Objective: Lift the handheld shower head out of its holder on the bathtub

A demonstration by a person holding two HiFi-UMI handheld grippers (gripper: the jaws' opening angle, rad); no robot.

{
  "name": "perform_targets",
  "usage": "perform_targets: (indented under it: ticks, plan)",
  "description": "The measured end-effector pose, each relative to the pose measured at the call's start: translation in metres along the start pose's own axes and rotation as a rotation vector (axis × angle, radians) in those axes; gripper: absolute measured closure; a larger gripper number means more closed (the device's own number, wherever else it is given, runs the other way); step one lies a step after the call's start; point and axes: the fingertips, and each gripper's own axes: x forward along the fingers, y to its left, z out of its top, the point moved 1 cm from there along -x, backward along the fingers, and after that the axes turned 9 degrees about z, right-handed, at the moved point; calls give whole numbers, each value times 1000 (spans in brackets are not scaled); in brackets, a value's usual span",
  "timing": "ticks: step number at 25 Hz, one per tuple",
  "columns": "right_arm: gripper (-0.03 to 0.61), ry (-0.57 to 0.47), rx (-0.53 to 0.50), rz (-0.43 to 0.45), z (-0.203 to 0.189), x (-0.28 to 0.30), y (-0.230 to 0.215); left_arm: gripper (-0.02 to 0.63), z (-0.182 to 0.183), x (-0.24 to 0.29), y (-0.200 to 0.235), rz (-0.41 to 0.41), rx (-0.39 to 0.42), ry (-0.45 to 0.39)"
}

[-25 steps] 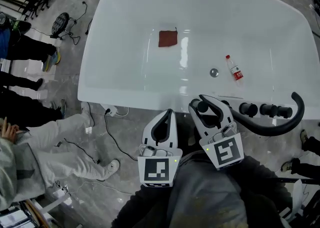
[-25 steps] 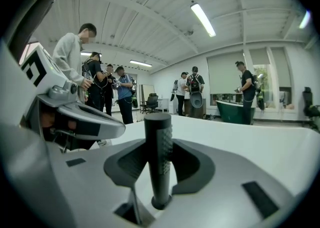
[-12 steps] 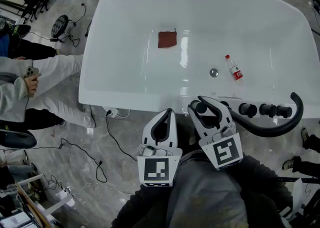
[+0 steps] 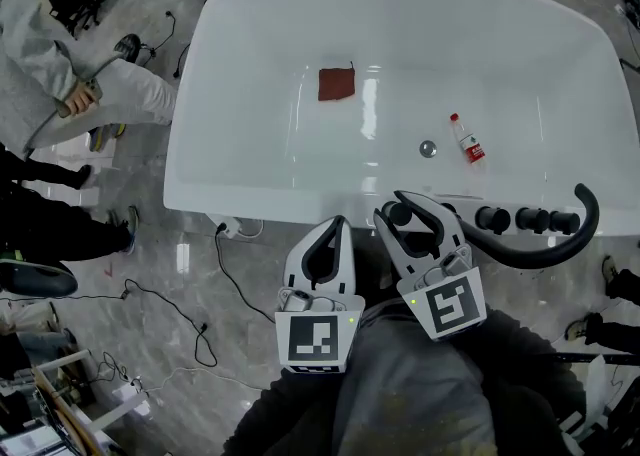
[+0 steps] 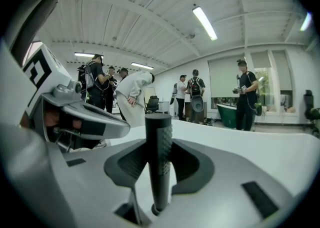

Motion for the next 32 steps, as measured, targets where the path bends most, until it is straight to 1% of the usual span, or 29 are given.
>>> perform_targets:
  ticks: [11,20,28,32]
  plan:
    - [439,-12,-5,-15,27,-13,6,611,24,-19,1,0,4,-31]
    - [439,-24,-12,-19,74,-24,9,611,69,-37,4,-6,9,-44]
    - [439,-27,-5,-18,111,-34,12,611,102,-53,6,-1,-6,-36]
    - [439,-31,-4,-21,129,-38,10,611,119,-60,6,-3,1,-31]
